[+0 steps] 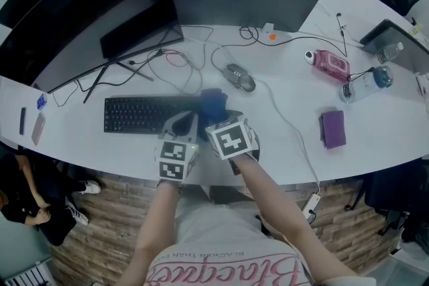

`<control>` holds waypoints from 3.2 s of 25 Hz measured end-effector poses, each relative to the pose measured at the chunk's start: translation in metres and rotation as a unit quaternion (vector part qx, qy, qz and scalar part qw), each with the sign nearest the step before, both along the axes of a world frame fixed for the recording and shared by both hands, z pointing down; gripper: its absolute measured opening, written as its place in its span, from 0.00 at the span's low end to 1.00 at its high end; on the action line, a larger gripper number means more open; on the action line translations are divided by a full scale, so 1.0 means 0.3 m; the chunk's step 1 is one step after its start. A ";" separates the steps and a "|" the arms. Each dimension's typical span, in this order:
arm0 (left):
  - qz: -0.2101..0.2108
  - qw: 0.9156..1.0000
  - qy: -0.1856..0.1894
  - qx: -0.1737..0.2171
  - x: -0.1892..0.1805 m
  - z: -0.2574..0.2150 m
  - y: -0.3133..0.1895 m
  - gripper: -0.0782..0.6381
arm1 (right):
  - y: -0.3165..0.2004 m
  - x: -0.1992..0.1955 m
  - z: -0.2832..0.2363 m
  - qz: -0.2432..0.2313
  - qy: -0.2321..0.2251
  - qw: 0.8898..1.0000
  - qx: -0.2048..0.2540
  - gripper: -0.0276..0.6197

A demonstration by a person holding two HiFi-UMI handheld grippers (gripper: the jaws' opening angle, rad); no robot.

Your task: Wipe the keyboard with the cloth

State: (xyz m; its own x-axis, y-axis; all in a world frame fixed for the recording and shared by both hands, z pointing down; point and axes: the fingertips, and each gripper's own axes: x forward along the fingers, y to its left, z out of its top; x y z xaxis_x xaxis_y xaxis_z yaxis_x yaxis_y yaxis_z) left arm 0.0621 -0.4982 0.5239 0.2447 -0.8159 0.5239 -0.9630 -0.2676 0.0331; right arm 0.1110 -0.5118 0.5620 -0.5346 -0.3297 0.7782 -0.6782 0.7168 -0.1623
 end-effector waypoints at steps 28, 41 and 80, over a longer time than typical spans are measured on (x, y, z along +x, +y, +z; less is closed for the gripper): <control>0.042 0.999 0.016 0.007 0.100 0.002 -0.008 0.12 | -0.057 0.317 -0.036 0.101 0.029 0.994 0.027 0.18; 0.062 0.997 0.013 0.045 -0.072 -0.096 0.080 0.12 | 0.046 0.139 -0.257 0.094 -0.008 0.987 0.132 0.18; 0.038 0.957 0.008 0.289 -0.529 -0.596 0.306 0.12 | 0.329 -0.577 -0.733 -0.034 -0.181 0.906 0.380 0.18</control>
